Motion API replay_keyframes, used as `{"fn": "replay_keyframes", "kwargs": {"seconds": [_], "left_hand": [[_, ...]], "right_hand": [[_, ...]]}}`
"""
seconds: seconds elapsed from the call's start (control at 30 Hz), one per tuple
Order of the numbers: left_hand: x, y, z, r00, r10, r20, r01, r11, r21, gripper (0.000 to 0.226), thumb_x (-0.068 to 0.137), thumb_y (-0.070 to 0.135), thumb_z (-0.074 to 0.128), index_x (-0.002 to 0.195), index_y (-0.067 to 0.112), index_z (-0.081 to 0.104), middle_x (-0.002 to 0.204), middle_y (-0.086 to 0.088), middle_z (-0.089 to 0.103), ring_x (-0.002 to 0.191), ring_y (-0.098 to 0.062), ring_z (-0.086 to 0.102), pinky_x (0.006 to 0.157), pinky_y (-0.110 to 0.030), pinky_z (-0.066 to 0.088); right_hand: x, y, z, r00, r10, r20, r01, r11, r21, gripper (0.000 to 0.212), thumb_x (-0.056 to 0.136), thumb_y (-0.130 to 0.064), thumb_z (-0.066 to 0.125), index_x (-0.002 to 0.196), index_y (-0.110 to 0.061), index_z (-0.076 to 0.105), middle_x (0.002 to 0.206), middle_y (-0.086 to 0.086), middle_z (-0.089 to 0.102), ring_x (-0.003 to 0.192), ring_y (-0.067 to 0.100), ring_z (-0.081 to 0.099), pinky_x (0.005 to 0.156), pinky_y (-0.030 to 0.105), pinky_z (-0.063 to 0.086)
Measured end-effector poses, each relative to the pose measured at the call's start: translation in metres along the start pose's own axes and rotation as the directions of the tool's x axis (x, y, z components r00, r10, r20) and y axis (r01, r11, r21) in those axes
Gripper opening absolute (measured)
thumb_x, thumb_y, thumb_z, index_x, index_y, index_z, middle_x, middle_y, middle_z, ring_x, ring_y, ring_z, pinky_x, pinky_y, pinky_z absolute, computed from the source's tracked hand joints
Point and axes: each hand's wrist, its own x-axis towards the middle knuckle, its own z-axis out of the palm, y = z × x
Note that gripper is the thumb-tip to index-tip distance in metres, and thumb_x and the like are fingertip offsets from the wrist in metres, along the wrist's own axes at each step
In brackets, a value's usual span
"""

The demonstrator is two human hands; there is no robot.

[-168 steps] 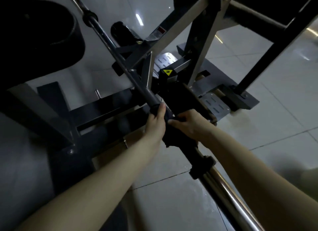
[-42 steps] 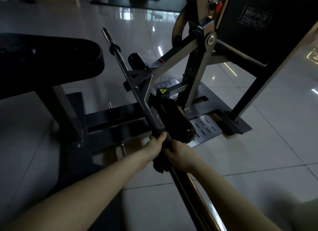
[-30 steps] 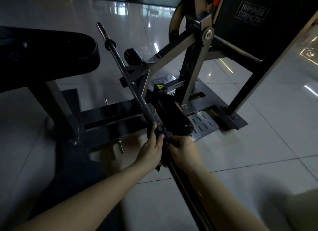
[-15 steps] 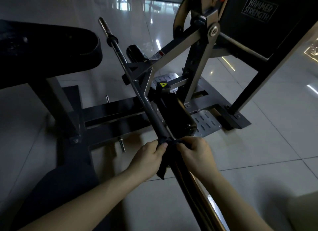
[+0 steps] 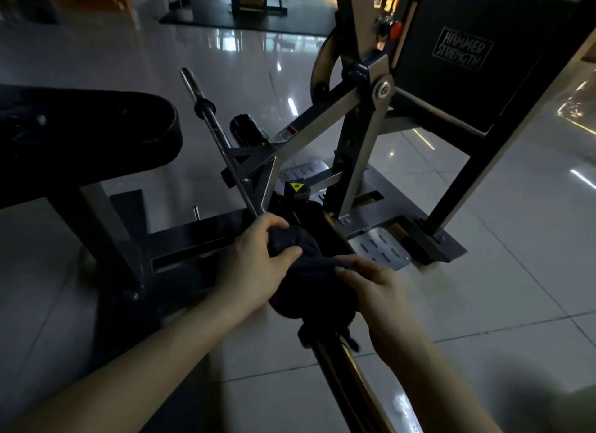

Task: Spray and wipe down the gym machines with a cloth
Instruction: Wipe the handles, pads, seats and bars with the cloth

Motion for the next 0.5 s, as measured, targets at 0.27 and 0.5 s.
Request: {"fn": "replay_keyframes", "kwargs": {"seconds": [0.27, 0.5], "left_hand": [[0.042, 0.089, -0.027, 0.989, 0.038, 0.145, -0.014, 0.987, -0.160, 0.004, 0.095, 0.020, 0.070, 0.092, 0.019, 0.070, 0.080, -0.007, 0.076, 0.082, -0.023, 0.074, 0.082, -0.044, 0.059], [0.034, 0.235, -0.072, 0.896, -0.068, 0.439, 0.109, 0.992, -0.070, 0.024, 0.090, 0.017, 0.077, 0.111, 0.024, 0.069, 0.093, 0.004, 0.076, 0.081, -0.001, 0.073, 0.066, -0.009, 0.051]], "right_hand": [[0.010, -0.066, -0.026, 0.997, -0.004, -0.074, 0.014, 0.990, 0.142, 0.016, 0.101, -0.012, 0.058, 0.098, -0.009, 0.073, 0.093, 0.007, 0.076, 0.092, 0.025, 0.073, 0.082, 0.040, 0.059], [-0.017, -0.203, -0.046, 0.965, 0.229, -0.125, -0.163, 0.905, 0.394, 0.016, 0.097, -0.020, 0.063, 0.105, -0.010, 0.072, 0.099, 0.016, 0.075, 0.093, 0.032, 0.073, 0.076, 0.042, 0.056]]}}
